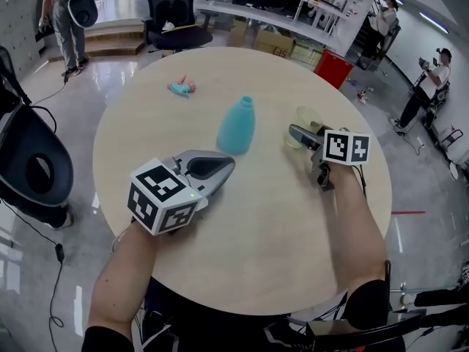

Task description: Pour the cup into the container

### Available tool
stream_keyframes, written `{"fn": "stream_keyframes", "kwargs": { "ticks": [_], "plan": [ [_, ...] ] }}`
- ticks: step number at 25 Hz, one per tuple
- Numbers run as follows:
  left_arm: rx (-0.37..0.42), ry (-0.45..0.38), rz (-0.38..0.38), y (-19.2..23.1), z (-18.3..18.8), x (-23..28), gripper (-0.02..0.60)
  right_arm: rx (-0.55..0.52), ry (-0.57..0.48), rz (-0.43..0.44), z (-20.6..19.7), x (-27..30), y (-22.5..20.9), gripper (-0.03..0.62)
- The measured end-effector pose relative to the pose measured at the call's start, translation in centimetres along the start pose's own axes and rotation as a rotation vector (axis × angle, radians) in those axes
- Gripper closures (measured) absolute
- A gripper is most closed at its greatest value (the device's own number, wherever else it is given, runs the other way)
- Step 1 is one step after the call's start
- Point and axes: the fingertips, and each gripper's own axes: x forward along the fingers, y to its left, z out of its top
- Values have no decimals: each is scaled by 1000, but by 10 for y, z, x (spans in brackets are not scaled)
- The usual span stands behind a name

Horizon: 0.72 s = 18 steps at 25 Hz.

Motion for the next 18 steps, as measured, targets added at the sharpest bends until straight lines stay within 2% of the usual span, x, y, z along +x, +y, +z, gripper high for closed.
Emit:
{"fn": "stream_keyframes", "kwargs": {
  "ticks": [6, 15, 18],
  "plan": [
    [-1, -2, 1, 5, -3, 1, 583, -81, 1, -15, -2, 4, 2, 226],
    [0, 0, 1, 5, -2, 0, 583, -39, -118, -52, 7, -46, 5, 226],
    [-2, 0, 6, 8, -3, 2, 583, -77, -139, -68, 9, -56, 9, 227]
  ]
}}
